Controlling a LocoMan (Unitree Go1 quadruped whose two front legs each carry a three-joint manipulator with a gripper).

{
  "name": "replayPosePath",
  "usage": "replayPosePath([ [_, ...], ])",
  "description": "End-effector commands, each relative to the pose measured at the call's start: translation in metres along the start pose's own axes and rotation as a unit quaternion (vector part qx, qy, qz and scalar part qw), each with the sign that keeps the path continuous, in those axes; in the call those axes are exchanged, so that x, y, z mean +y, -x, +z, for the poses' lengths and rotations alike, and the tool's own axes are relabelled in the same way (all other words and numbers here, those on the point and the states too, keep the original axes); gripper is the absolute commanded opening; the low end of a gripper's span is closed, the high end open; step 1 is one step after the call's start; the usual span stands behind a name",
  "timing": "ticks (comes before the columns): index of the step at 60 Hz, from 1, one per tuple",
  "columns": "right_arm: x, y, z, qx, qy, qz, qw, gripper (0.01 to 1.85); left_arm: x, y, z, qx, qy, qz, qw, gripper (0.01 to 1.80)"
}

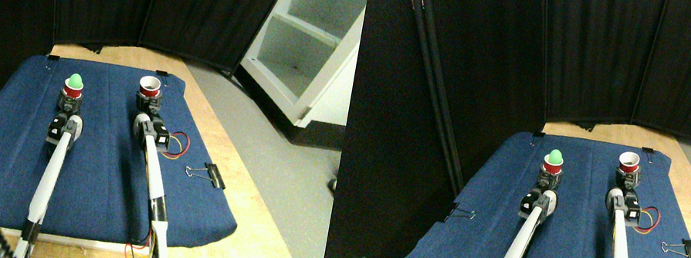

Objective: Pour (bimanual)

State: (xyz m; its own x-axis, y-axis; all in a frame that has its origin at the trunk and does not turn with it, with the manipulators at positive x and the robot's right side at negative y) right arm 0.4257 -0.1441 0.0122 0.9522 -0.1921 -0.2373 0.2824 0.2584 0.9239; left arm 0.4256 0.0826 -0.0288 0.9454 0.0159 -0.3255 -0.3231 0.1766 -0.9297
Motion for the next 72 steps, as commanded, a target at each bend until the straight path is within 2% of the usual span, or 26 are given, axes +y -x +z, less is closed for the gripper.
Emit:
replayPosePath([
  [1,0.003,-0.002,0.000,-0.007,-0.011,0.014,1.000,0.33,0.002,-0.003,-0.002,0.001,0.008,-0.014,1.000,0.33],
  [15,-0.005,-0.003,0.000,-0.014,-0.063,-0.010,0.998,0.33,0.008,-0.004,-0.004,-0.007,0.016,-0.013,1.000,0.33],
  [23,-0.010,-0.007,0.000,-0.009,-0.086,-0.009,0.996,0.33,0.011,-0.003,-0.003,-0.016,0.013,-0.015,1.000,0.33],
  [27,-0.011,-0.006,0.000,-0.020,-0.065,-0.009,0.998,0.33,0.012,-0.005,-0.002,-0.016,0.011,-0.015,1.000,0.33],
  [30,-0.013,-0.006,0.000,-0.014,-0.090,-0.009,0.996,0.33,0.013,-0.004,-0.002,-0.013,0.015,-0.015,1.000,0.33],
  [34,-0.014,-0.006,0.000,-0.013,-0.073,-0.007,0.997,0.33,0.014,-0.004,-0.002,-0.012,0.016,-0.013,1.000,0.33],
  [46,-0.017,-0.005,-0.002,-0.018,-0.086,-0.014,0.996,0.33,0.016,-0.002,-0.001,-0.025,0.016,-0.014,0.999,0.33],
  [50,-0.019,-0.004,-0.003,-0.024,-0.090,-0.026,0.995,0.33,0.016,-0.001,0.000,-0.024,0.016,-0.013,0.999,0.33],
  [57,-0.027,-0.009,-0.004,-0.020,-0.146,-0.039,0.988,0.33,0.018,0.000,0.000,-0.032,0.020,-0.012,0.999,0.33],
  [64,-0.032,-0.011,-0.006,-0.017,-0.150,-0.043,0.988,0.33,0.019,0.000,0.000,-0.027,0.018,-0.009,0.999,0.33],
  [72,-0.041,-0.012,-0.006,-0.037,-0.153,-0.059,0.986,0.33,0.019,0.001,-0.001,-0.030,0.020,-0.006,0.999,0.33],
])
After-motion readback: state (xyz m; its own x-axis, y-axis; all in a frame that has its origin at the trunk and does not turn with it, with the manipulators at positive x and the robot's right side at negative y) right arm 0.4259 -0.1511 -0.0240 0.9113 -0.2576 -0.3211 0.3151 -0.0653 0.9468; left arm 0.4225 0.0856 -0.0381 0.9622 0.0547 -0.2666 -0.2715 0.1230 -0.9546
